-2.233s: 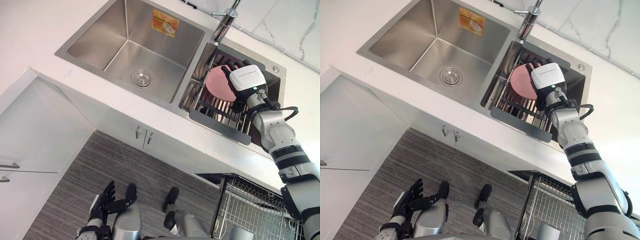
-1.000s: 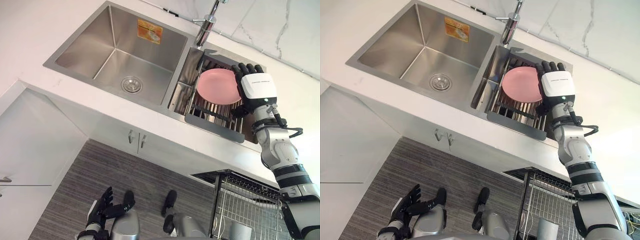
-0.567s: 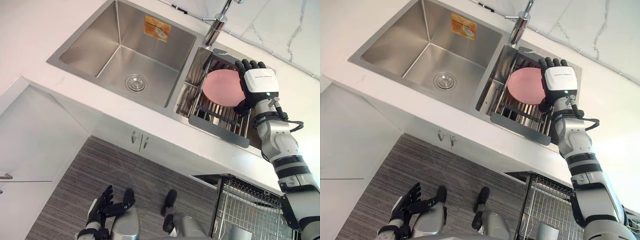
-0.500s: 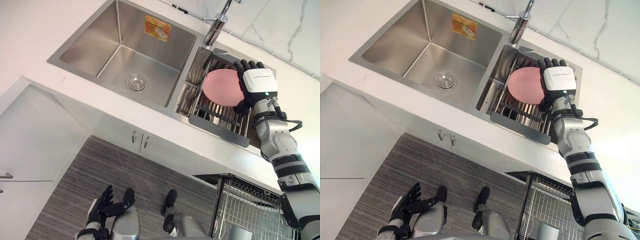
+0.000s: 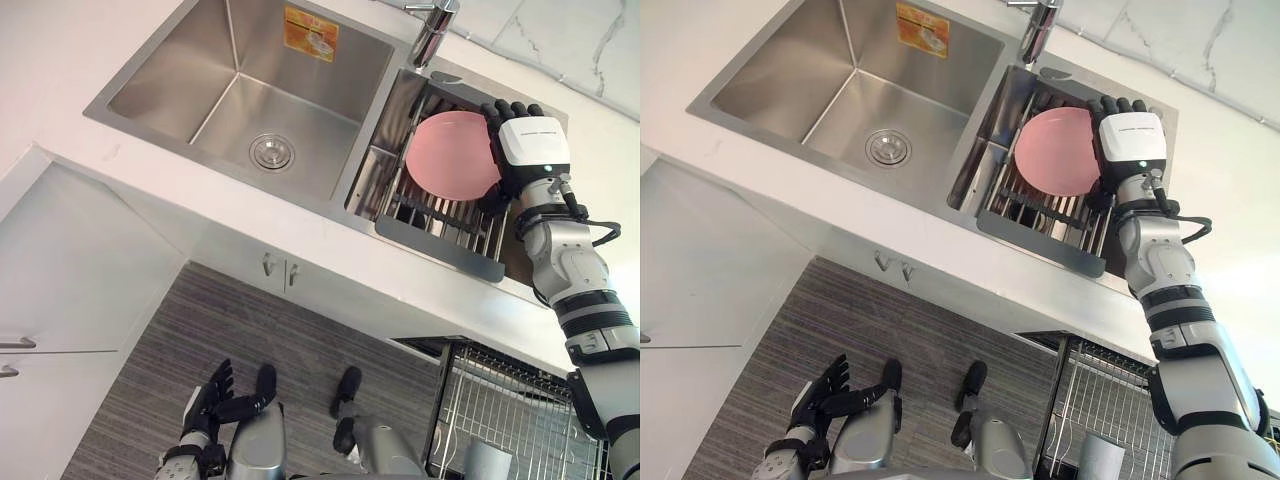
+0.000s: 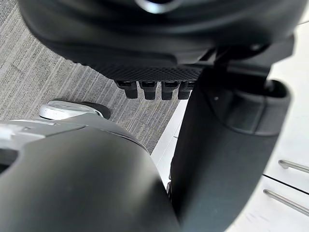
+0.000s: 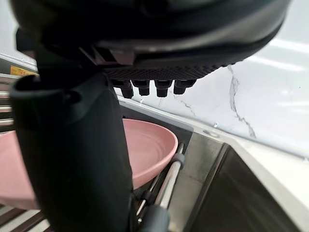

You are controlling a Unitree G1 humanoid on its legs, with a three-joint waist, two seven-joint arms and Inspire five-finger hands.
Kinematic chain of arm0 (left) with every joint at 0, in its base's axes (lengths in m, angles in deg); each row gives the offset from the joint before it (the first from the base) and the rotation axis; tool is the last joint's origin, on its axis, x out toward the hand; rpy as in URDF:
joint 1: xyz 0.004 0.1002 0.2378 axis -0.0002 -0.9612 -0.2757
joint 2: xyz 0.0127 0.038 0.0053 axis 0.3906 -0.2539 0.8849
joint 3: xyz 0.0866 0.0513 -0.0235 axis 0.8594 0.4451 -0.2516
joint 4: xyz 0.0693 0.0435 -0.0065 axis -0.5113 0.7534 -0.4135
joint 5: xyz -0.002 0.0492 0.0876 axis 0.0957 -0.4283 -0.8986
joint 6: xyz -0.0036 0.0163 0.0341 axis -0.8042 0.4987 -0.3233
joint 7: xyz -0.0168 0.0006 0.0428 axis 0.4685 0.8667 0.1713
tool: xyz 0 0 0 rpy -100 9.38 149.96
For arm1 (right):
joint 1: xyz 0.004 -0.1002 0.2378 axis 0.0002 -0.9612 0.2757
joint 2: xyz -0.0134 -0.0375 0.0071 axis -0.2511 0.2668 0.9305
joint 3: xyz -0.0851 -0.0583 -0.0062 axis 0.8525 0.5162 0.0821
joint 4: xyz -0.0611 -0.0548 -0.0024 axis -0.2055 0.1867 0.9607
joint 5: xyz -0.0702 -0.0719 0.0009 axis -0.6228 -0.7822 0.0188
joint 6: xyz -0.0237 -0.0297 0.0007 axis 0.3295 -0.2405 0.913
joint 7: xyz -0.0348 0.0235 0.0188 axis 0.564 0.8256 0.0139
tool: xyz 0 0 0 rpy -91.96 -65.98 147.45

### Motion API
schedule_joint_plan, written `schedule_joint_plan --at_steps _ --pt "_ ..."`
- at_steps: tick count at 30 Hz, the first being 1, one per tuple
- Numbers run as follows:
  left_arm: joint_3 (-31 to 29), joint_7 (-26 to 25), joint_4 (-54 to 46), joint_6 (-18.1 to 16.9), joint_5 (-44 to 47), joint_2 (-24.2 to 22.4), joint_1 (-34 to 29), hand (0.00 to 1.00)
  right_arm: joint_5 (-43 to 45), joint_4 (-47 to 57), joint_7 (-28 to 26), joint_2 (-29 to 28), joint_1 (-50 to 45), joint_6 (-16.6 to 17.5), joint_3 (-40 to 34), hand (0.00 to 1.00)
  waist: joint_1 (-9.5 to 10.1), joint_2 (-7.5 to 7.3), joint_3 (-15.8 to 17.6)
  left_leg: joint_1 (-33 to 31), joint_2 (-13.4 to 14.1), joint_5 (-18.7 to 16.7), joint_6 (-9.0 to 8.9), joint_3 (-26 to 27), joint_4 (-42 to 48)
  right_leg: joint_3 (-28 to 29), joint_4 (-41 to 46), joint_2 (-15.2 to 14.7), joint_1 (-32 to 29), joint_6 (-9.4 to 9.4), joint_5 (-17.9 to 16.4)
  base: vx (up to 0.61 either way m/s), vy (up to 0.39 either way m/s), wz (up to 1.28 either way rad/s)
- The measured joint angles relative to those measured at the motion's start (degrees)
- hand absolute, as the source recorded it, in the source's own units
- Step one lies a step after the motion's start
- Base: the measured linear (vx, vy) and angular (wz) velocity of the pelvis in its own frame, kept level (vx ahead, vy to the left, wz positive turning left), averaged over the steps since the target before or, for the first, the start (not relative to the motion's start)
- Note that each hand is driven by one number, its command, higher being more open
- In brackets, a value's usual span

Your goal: Walk over to the sink, pick up the cup, carry it to the dishwasher, place the cup inside the dishwasher, then close the dishwasher door

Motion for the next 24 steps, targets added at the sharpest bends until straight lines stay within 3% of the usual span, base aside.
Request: schedule_joint_plan --at_steps 9,24 --pt "-0.04 0.01 -0.07 0.01 0.21 0.16 2.04 1.00 4.16 0.01 -0.30 0.57 2.62 0.76 -0.07 1.00 -0.25 -0.12 2.54 -0.85 0.06 -0.41 -0.25 0.13 1.03 0.08 0.00 -0.02 -0.34 -0.27 -0.24 -0.02 0.019 -0.01" --pt "-0.03 0.01 -0.07 -0.04 0.21 0.34 2.35 1.00 3.84 0.87 3.78 1.24 1.53 5.20 -0.08 1.00 -0.85 -0.66 3.16 -0.96 0.24 -0.42 -0.28 0.19 0.93 0.04 0.00 0.09 -0.56 -0.21 -0.22 0.01 0.022 0.00"
